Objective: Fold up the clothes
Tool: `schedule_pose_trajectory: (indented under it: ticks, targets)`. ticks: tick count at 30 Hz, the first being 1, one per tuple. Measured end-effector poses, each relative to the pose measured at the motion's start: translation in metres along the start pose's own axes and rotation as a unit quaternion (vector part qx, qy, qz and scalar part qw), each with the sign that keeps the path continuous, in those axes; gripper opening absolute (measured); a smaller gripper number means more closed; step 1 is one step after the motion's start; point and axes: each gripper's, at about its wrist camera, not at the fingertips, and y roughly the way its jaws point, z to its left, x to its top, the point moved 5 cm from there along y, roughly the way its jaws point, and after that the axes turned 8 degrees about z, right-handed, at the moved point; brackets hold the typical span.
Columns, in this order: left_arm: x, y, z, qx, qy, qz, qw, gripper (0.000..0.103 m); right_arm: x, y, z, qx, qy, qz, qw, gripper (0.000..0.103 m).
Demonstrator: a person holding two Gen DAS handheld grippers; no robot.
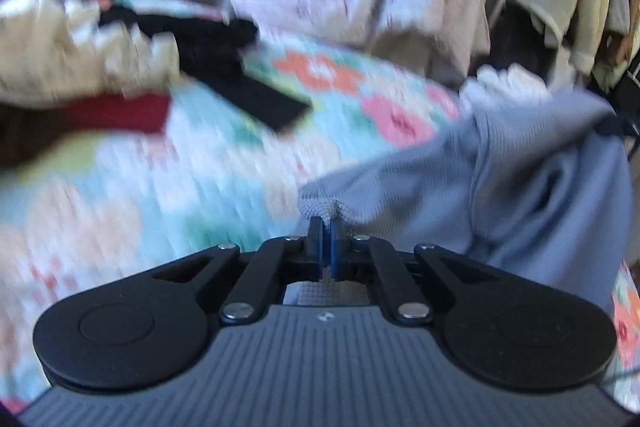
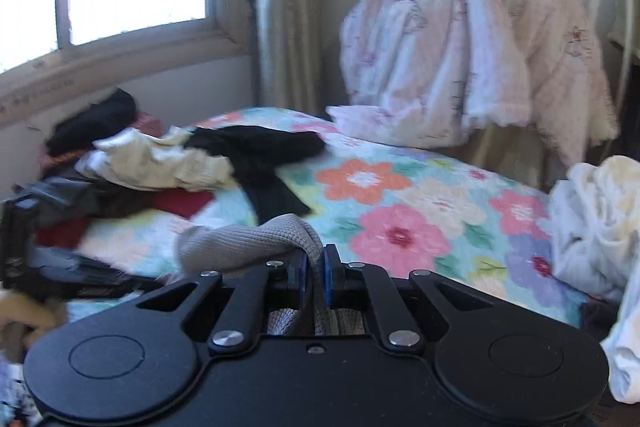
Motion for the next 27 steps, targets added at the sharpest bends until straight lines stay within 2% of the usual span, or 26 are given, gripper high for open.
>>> schedule_pose_trajectory:
  ticks: [3, 5, 7, 9, 12, 15, 20, 21, 24, 27]
  targets:
    - [0.037, 0.005, 0.007, 0.010, -0.016, -0.034, 0.9992, 0.002, -0.007, -0.012, 0.009, 0.075, 0.043, 0.011, 0.996, 0.009]
    - [0.045, 0.008, 0.008, 0.010, -0.022, -0.033, 0.9992, 0.002, -0.028, -0.010, 0.019, 0.139, 0.083, 0.040, 0.986, 0.010]
    - [0.046, 0.010, 0.007, 0.008, -0.024, -0.026, 0.9993, 0.002, -0.060, 0.006, 0.034, 0.193, 0.116, 0.085, 0.971, 0.010]
    - [0.034, 0.006, 0.008, 0.017, -0.021, -0.013, 0.9996, 0.003, -0.095, 0.026, 0.050, 0.213, 0.130, 0.134, 0.959, 0.010]
    - [0.011, -0.002, 0.017, 0.022, -0.040, 0.012, 0.9989, 0.002, -0.132, 0.044, 0.073, 0.238, 0.137, 0.177, 0.945, 0.011]
    - [-0.012, -0.009, 0.025, 0.005, -0.065, 0.038, 0.9971, 0.003, -0.149, 0.047, 0.086, 0.254, 0.134, 0.206, 0.935, 0.011]
    - [-0.032, -0.018, 0.020, -0.015, -0.067, 0.061, 0.9957, 0.004, -0.165, 0.034, 0.092, 0.282, 0.127, 0.251, 0.917, 0.011]
    - [-0.035, -0.019, 0.018, -0.023, -0.066, 0.066, 0.9953, 0.004, -0.166, 0.031, 0.090, 0.281, 0.121, 0.258, 0.916, 0.013]
    - [-0.039, -0.020, 0.013, -0.015, -0.050, 0.072, 0.9960, 0.004, -0.158, 0.018, 0.077, 0.256, 0.111, 0.253, 0.926, 0.019]
    - [-0.043, -0.020, 0.010, -0.005, -0.037, 0.080, 0.9961, 0.004, -0.131, -0.003, 0.042, 0.207, 0.126, 0.198, 0.950, 0.042]
